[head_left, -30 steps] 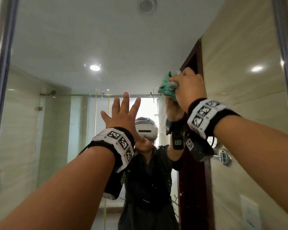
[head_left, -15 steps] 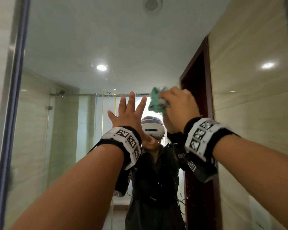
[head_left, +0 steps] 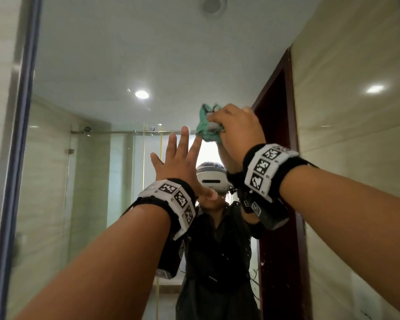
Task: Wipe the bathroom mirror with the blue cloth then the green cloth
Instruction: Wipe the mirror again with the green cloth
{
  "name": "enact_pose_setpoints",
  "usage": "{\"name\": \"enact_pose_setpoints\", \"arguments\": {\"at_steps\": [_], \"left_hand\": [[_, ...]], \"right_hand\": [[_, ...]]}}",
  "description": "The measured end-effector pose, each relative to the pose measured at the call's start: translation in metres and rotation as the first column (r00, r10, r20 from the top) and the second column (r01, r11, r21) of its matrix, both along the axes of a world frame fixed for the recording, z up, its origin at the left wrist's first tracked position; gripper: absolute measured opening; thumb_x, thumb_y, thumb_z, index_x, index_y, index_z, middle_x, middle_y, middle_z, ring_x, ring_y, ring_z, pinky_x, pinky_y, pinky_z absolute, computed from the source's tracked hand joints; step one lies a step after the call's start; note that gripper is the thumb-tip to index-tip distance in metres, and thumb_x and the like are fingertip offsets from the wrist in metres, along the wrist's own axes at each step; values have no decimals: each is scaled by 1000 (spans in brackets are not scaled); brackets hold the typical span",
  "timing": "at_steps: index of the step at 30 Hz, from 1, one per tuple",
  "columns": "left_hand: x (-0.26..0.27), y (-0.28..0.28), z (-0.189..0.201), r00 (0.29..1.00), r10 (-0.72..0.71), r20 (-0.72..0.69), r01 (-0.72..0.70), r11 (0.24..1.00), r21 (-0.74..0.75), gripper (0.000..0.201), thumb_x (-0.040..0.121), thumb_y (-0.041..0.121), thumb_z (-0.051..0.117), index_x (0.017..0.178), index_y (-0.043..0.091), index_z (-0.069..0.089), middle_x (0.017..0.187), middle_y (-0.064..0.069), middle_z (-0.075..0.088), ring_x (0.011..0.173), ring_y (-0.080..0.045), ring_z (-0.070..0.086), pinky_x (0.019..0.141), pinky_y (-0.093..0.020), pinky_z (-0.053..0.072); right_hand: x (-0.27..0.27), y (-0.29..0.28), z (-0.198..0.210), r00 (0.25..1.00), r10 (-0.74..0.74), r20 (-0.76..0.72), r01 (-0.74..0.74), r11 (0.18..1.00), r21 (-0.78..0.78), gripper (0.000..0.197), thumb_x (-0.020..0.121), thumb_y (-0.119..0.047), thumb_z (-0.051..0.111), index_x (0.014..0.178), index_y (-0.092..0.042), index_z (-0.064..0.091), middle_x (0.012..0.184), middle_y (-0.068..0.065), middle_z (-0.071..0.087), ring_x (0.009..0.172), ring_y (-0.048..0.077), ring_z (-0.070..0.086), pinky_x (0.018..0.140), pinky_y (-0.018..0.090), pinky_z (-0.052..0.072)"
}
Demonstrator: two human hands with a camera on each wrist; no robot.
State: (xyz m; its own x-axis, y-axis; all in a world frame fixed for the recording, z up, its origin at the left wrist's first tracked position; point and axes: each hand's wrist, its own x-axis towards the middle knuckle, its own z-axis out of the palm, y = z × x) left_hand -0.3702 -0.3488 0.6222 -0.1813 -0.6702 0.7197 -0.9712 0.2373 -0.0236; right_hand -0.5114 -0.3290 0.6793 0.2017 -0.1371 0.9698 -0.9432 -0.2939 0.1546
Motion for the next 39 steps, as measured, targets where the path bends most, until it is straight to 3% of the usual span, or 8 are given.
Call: {"name": "enact_pose_setpoints", "arguments": {"at_steps": [7, 12, 15, 20, 26, 33, 37, 39], "left_hand": [[-3, 11, 1, 999, 37, -3, -37, 999, 22, 139, 52, 74, 73, 143, 36, -25, 149, 5, -38, 140, -23, -27, 111, -64, 7], [0, 30, 12, 985, 126, 117, -136, 987, 83, 139, 53, 75, 70, 144, 34, -27, 150, 0, -36, 141, -27, -26, 111, -64, -2], [4, 36, -9, 976, 142, 167, -151, 988, 42, 141, 51, 81, 65, 141, 32, -32, 148, -3, -40, 135, -29, -36, 107, -62, -13], [9, 34, -89, 984, 67, 166, -91, 987, 136, 145, 52, 77, 69, 136, 31, -40, 134, -2, -55, 128, -26, -44, 103, -57, -21], [14, 34, -140, 982, 68, 178, -108, 969, 223, 147, 53, 73, 72, 135, 27, -42, 128, -4, -60, 128, -29, -44, 110, -62, -9], [11, 27, -149, 987, 56, 150, -91, 967, 237, 149, 54, 67, 77, 134, 25, -42, 126, -4, -61, 126, -28, -45, 112, -61, -5], [11, 24, -152, 987, 77, 142, -105, 974, 201, 147, 58, 61, 78, 136, 25, -40, 135, -5, -54, 132, -28, -39, 112, -61, 1], [11, 24, -152, 987, 75, 141, -102, 975, 197, 146, 58, 60, 79, 138, 25, -39, 137, -6, -53, 133, -29, -39, 112, -61, 1]], "right_hand": [[-42, 5, -45, 986, 45, -160, -25, 992, 127, 39, 80, -8, 67, 111, -30, 63, 112, -2, 61, 93, 26, 48, 78, 43, 49], [-66, 16, -28, 989, 89, 118, -91, 996, 8, 28, 86, -14, 57, 111, -24, 67, 108, 0, 61, 88, 18, 45, 78, 19, 30], [-49, 2, -44, 984, 86, 157, -85, 996, -13, 35, 82, -4, 56, 108, -26, 67, 105, 0, 61, 89, 29, 51, 80, 33, 45], [-30, 14, -114, 993, 90, -76, -77, 986, 150, 36, 77, -11, 69, 110, -22, 67, 112, 5, 62, 89, 36, 51, 71, 43, 51], [-34, 28, -173, 901, 65, -428, 83, 945, 318, 43, 70, -15, 77, 109, -28, 65, 112, -3, 62, 88, 28, 55, 62, 31, 48], [-31, 24, -104, 997, -13, 75, -5, 975, 224, 43, 90, -4, 47, 126, -25, 56, 127, -1, 49, 108, 28, 41, 88, 26, 33], [-18, 24, -172, 978, 28, -206, 1, 990, 142, 39, 73, -6, 69, 108, -22, 66, 114, 3, 62, 90, 34, 56, 70, 36, 50], [-31, -5, -218, 864, 87, -495, -19, 990, 142, 34, 70, -17, 70, 103, -24, 67, 108, 0, 63, 86, 28, 57, 66, 32, 48]]}}
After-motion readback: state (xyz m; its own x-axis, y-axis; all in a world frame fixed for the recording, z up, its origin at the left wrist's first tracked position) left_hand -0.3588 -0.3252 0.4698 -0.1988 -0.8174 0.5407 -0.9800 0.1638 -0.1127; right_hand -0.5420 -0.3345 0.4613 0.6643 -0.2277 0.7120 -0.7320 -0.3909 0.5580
